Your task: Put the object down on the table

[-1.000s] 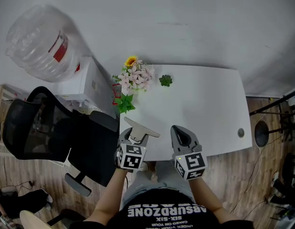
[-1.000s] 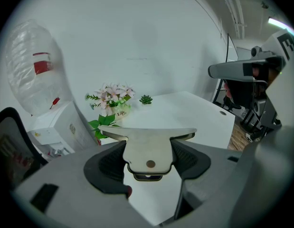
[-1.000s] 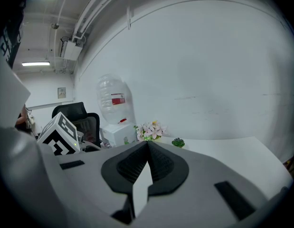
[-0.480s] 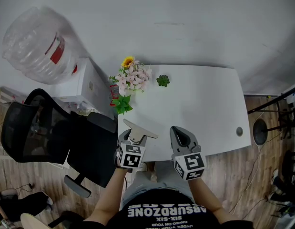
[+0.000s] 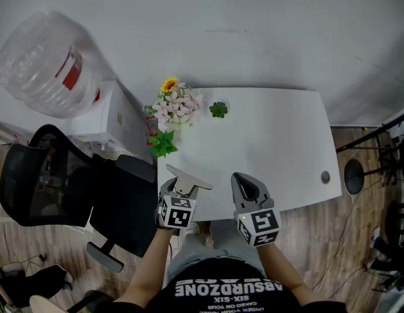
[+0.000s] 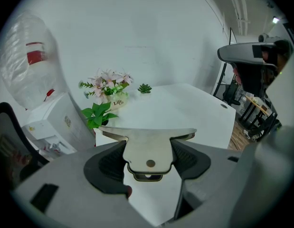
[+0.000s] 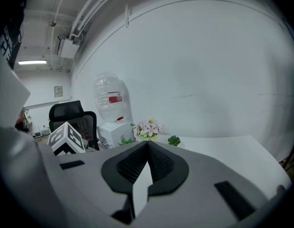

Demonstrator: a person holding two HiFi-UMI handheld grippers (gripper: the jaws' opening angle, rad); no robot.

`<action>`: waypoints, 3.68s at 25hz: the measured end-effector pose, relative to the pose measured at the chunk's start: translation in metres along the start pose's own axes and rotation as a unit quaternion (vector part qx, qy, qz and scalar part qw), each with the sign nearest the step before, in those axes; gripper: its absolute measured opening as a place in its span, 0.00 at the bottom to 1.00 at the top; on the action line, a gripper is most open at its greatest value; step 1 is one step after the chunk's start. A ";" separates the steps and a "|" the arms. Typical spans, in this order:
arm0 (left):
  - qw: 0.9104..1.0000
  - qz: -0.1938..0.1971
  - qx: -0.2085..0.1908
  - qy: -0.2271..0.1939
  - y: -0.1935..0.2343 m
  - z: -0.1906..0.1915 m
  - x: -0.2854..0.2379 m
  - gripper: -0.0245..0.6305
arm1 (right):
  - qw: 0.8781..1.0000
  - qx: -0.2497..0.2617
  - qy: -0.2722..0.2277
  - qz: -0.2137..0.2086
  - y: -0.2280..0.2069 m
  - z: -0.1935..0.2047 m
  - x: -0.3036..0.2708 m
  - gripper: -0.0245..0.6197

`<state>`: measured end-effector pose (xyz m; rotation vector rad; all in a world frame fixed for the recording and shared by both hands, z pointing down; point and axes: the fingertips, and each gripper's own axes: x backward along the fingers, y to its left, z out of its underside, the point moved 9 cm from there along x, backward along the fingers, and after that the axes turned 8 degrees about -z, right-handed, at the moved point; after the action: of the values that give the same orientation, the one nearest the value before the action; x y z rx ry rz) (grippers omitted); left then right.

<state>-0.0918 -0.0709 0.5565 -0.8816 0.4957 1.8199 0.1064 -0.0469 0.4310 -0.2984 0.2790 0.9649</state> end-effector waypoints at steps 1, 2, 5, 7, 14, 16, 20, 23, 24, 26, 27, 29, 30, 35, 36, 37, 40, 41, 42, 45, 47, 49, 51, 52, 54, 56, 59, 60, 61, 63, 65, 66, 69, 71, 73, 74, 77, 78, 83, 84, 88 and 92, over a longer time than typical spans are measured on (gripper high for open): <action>1.000 0.000 0.000 0.001 0.000 0.000 -0.001 0.48 | 1.000 0.000 0.000 0.000 0.000 0.000 0.000 0.04; 1.000 0.001 0.000 0.003 -0.001 0.001 -0.003 0.48 | 1.000 0.000 0.001 0.001 -0.001 0.001 0.001 0.04; 1.000 0.002 -0.001 0.007 -0.001 0.002 -0.006 0.48 | 1.000 -0.001 0.003 0.002 -0.002 0.001 0.002 0.04; 1.000 0.002 -0.002 0.009 -0.001 0.003 -0.008 0.48 | 1.000 -0.002 0.003 0.002 -0.002 0.001 0.002 0.04; 1.000 0.000 -0.009 0.024 -0.001 0.008 -0.019 0.48 | 1.000 -0.004 0.004 0.006 -0.003 0.002 0.002 0.04; 1.000 0.002 -0.011 0.028 -0.001 0.009 -0.022 0.48 | 1.000 -0.005 0.006 0.007 -0.004 0.003 0.002 0.04; 0.999 0.002 -0.015 0.036 -0.001 0.011 -0.027 0.48 | 1.000 -0.008 0.008 0.007 -0.005 0.005 0.002 0.04; 0.999 0.004 -0.016 0.041 -0.001 0.013 -0.031 0.48 | 1.000 -0.009 0.010 0.008 -0.004 0.006 0.002 0.04; 0.999 0.004 -0.017 0.043 -0.001 0.014 -0.032 0.48 | 1.000 -0.009 0.011 0.009 -0.004 0.006 0.002 0.04; 0.999 0.005 -0.020 0.046 -0.001 0.015 -0.035 0.48 | 1.000 -0.010 0.012 0.010 -0.005 0.007 0.002 0.04; 0.999 0.006 -0.020 0.047 -0.001 0.015 -0.036 0.48 | 1.000 -0.010 0.013 0.010 -0.005 0.008 0.002 0.04; 0.999 0.007 -0.021 0.050 -0.001 0.016 -0.039 0.48 | 1.000 -0.011 0.014 0.012 -0.005 0.009 0.003 0.04; 0.998 0.008 -0.022 0.051 -0.001 0.017 -0.041 0.48 | 1.000 -0.011 0.015 0.013 -0.005 0.010 0.003 0.04; 0.998 0.010 -0.029 0.059 -0.002 0.018 -0.046 0.48 | 1.000 -0.013 0.020 0.018 -0.006 0.011 0.004 0.04; 0.998 0.010 -0.030 0.060 -0.002 0.018 -0.048 0.48 | 0.999 -0.014 0.021 0.019 -0.007 0.011 0.004 0.04; 0.998 0.011 -0.031 0.062 -0.002 0.018 -0.049 0.48 | 0.999 -0.015 0.022 0.020 -0.008 0.012 0.004 0.04; 0.997 0.012 -0.034 0.066 -0.004 0.019 -0.052 0.48 | 0.999 -0.017 0.023 0.023 -0.009 0.014 0.005 0.04; 0.997 0.013 -0.035 0.067 -0.005 0.019 -0.054 0.48 | 0.999 -0.017 0.023 0.024 -0.009 0.014 0.006 0.04; 0.997 0.013 -0.036 0.068 -0.005 0.019 -0.055 0.48 | 0.999 -0.017 0.024 0.024 -0.010 0.014 0.006 0.04; 0.997 0.015 -0.038 0.071 -0.007 0.020 -0.058 0.48 | 0.999 -0.018 0.023 0.026 -0.011 0.015 0.007 0.04; 0.996 0.016 -0.039 0.074 -0.008 0.021 -0.059 0.48 | 0.999 -0.018 0.024 0.028 -0.012 0.015 0.008 0.04; 0.996 0.017 -0.040 0.077 -0.008 0.022 -0.060 0.48 | 0.999 -0.019 0.025 0.028 -0.012 0.015 0.008 0.04; 0.996 0.017 -0.040 0.079 -0.009 0.022 -0.061 0.48 | 0.999 -0.019 0.026 0.028 -0.012 0.016 0.009 0.04; 0.996 0.017 -0.040 0.080 -0.009 0.023 -0.062 0.48 | 0.999 -0.019 0.026 0.028 -0.013 0.016 0.009 0.04; 0.996 0.017 -0.040 0.082 -0.010 0.024 -0.063 0.48 | 0.999 -0.020 0.027 0.028 -0.013 0.016 0.009 0.04; 0.996 0.016 -0.040 0.083 -0.010 0.025 -0.064 0.48 | 0.999 -0.019 0.027 0.028 -0.013 0.017 0.008 0.04; 0.996 0.015 -0.040 0.084 -0.011 0.027 -0.065 0.48 | 0.999 -0.020 0.026 0.028 -0.012 0.018 0.009 0.04; 0.995 0.015 -0.040 0.085 -0.011 0.027 -0.065 0.48 | 0.999 -0.020 0.026 0.028 -0.012 0.018 0.009 0.04; 0.995 0.015 -0.040 0.085 -0.012 0.028 -0.066 0.48 | 0.999 -0.020 0.026 0.028 -0.012 0.018 0.009 0.04; 0.995 0.015 -0.040 0.086 -0.013 0.030 -0.066 0.48 | 0.999 -0.020 0.026 0.029 -0.011 0.019 0.010 0.04; 0.995 0.014 -0.041 0.087 -0.014 0.031 -0.067 0.48 | 0.999 -0.020 0.026 0.028 -0.011 0.020 0.011 0.04; 0.995 0.013 -0.042 0.088 -0.014 0.032 -0.067 0.48 | 0.999 -0.020 0.026 0.029 -0.010 0.021 0.011 0.04; 0.995 0.012 -0.041 0.089 -0.016 0.034 -0.068 0.48 | 0.999 -0.021 0.026 0.029 -0.010 0.021 0.013 0.04; 0.995 0.011 -0.041 0.089 -0.017 0.035 -0.068 0.48 | 0.999 -0.021 0.026 0.029 -0.009 0.022 0.014 0.04; 0.995 0.011 -0.042 0.090 -0.018 0.036 -0.068 0.48 | 0.999 -0.021 0.026 0.030 -0.008 0.023 0.016 0.04; 0.995 0.011 -0.043 0.091 -0.018 0.037 -0.068 0.48 | 0.999 -0.021 0.026 0.031 -0.007 0.023 0.016 0.04; 0.995 0.010 -0.043 0.092 -0.020 0.038 -0.070 0.48 | 0.999 -0.021 0.026 0.032 -0.007 0.024 0.017 0.04; 0.995 0.010 -0.044 0.093 -0.020 0.038 -0.070 0.48 | 0.999 -0.021 0.026 0.032 -0.007 0.024 0.018 0.04; 0.995 0.008 -0.044 0.093 -0.021 0.039 -0.069 0.48 | 0.999 -0.021 0.025 0.033 -0.007 0.024 0.022 0.04; 0.995 0.008 -0.044 0.093 -0.022 0.039 -0.069 0.48 | 0.999 -0.021 0.025 0.033 -0.007 0.025 0.022 0.04; 0.994 0.007 -0.043 0.095 -0.023 0.040 -0.070 0.48 | 0.999 -0.022 0.026 0.032 -0.008 0.026 0.024 0.04; 0.994 0.007 -0.046 0.100 -0.023 0.042 -0.070 0.48 | 0.999 -0.023 0.026 0.032 -0.007 0.027 0.025 0.04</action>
<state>-0.0695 -0.0761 0.6384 -1.1333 0.5478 1.7870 0.1287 -0.0217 0.4477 -0.3580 0.3156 1.0289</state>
